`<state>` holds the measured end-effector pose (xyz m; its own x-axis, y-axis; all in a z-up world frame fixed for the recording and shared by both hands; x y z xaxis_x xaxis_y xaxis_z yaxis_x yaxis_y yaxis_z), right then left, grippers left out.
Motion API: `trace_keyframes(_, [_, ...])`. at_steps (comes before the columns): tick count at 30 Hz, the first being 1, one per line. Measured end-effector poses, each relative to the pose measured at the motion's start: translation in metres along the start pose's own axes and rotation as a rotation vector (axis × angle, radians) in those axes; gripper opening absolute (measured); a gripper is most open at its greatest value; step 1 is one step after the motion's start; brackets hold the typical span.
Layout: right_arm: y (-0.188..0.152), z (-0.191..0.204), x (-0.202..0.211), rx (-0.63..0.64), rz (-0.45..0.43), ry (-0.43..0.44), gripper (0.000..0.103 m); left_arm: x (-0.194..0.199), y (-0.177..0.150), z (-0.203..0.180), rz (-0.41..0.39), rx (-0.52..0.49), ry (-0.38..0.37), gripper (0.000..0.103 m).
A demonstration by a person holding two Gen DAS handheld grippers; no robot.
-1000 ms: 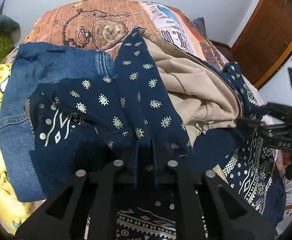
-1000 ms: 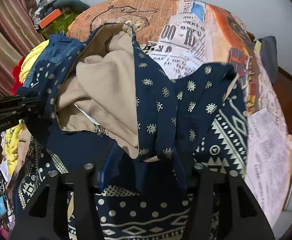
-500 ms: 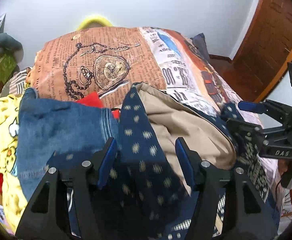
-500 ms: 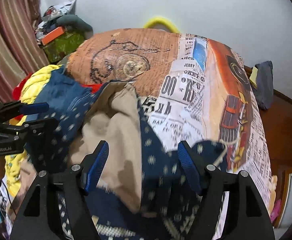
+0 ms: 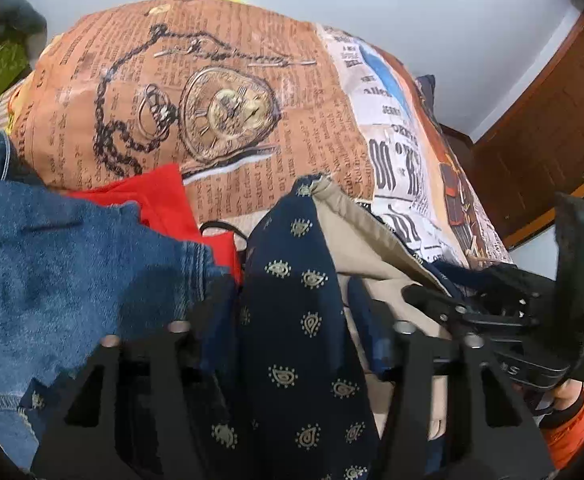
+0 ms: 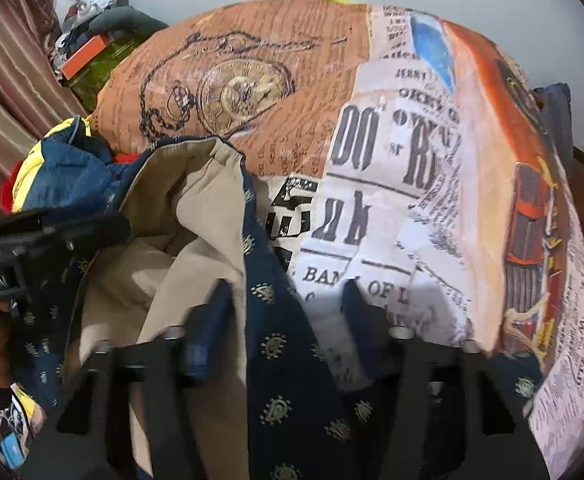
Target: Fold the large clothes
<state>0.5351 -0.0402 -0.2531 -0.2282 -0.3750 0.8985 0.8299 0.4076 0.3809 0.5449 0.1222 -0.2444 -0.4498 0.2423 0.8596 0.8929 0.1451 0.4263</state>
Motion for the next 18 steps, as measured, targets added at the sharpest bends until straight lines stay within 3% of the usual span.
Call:
trace_keyframes(2, [-0.001,-0.002,0.001,-0.017,-0.012,0.019,0.022,-0.003,-0.001,-0.004,0.004,-0.034,0.019,0.015])
trace_keyframes(3, [-0.002,-0.002,0.004,-0.021,-0.019,0.032,0.017,-0.003,-0.003,-0.007,0.009,-0.055,0.029,0.011])
trace_keyframes(4, [-0.002,-0.002,0.007,-0.024,-0.026,0.037,0.011,-0.002,-0.004,-0.008,0.004,-0.066,0.037,0.010])
trace_keyframes(7, [-0.008,0.001,0.029,-0.021,-0.073,0.046,0.010,0.019,-0.011,-0.020,-0.052,-0.127,0.046,0.008])
trace_keyframes(12, [-0.026,0.006,0.077,0.025,-0.129,0.045,0.010,0.071,-0.028,-0.052,-0.124,-0.204,-0.023,0.008])
trace_keyframes(18, [-0.061,0.019,0.132,0.069,-0.167,0.045,0.010,0.120,-0.069,-0.089,-0.156,-0.298,-0.037,0.008])
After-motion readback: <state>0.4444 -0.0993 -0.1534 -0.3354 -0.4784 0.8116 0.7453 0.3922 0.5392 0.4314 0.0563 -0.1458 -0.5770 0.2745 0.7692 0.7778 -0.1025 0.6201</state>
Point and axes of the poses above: each gripper's, at about its wrist camera, not at the fingertips, and x roughly against the way its jaws point, z to its left, y to its top, the point moved 2 cm from there along -x, roughly the way its jaws point, and after that the axes turned 3 degrees about z, right-handed, at the moved point
